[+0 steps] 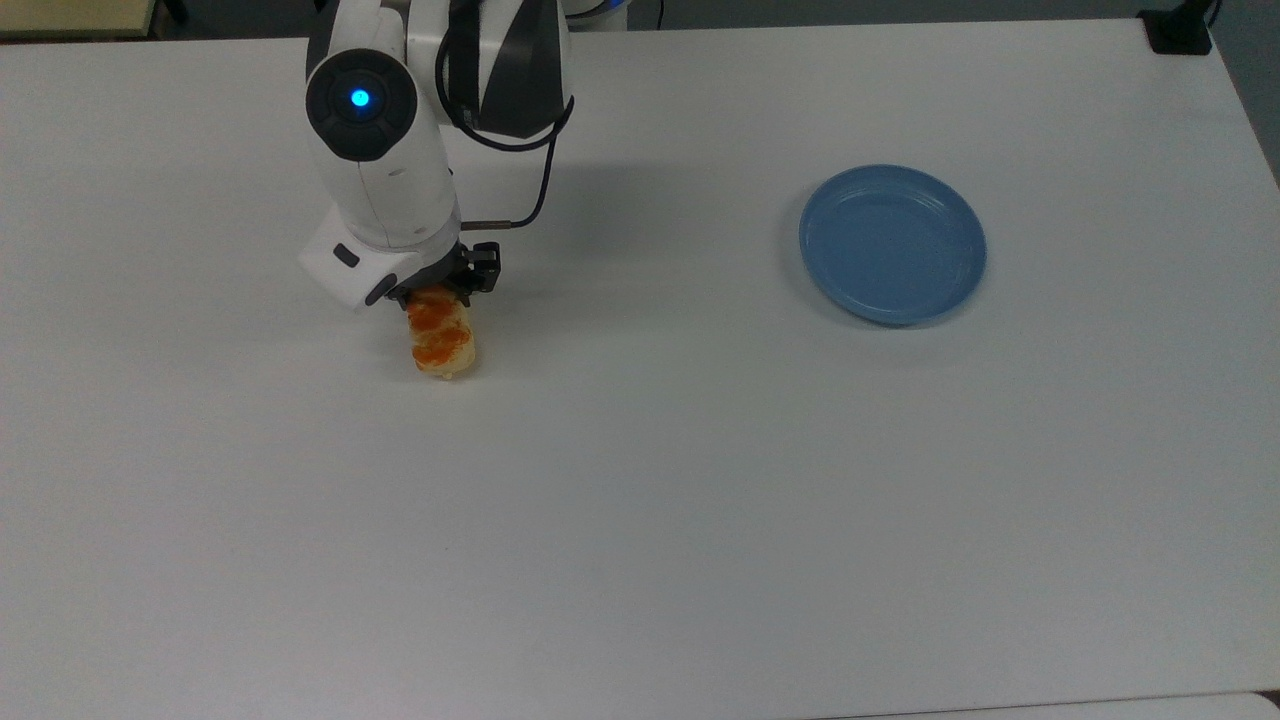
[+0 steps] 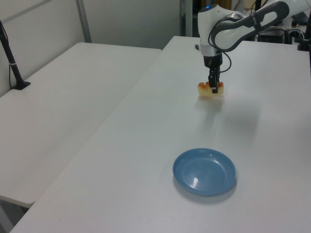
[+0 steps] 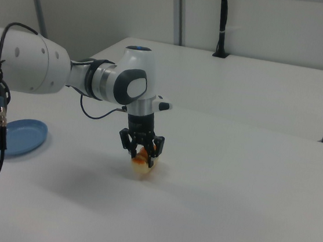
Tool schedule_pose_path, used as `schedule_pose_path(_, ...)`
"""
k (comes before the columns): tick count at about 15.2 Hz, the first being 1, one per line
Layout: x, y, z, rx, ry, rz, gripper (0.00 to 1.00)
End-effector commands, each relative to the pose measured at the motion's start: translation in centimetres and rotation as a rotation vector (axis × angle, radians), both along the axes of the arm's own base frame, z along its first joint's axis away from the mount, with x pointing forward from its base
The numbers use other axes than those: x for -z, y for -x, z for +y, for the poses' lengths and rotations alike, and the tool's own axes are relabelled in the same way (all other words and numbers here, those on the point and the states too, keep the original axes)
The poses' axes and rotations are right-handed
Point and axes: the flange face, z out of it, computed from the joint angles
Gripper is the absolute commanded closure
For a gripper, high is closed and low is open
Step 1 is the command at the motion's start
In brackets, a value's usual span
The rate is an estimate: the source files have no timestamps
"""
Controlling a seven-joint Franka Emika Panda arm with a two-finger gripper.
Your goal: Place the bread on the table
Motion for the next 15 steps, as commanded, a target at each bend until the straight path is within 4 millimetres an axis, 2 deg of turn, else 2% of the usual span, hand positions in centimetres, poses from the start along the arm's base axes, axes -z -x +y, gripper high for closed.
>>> schedule_pose_path(1, 0.1, 0.0, -1.6, 0.006, 0.014, -0.017, 0.00)
schedule_pose_path(5, 0.0, 0.2, -2.2, 0.015, 0.014, -0.010, 0.00)
schedule_pose_path(7, -1.7, 0.6, -2.9, 0.031, 0.020, -0.020, 0.00)
schedule_pose_path(8, -3.2, 0.8, -2.8, 0.040, 0.020, -0.025, 0.00)
schedule_pose_path(9, -5.6, 1.3, -2.8, 0.052, 0.025, -0.036, 0.00)
schedule_pose_path(10, -8.8, 2.0, -2.5, 0.074, 0.040, -0.056, 0.00)
schedule_pose_path(13, -16.6, 4.7, -0.8, 0.195, 0.015, -0.101, 0.00)
schedule_pose_path(15, -20.1, 6.3, 0.0, 0.272, -0.014, -0.128, 0.00)
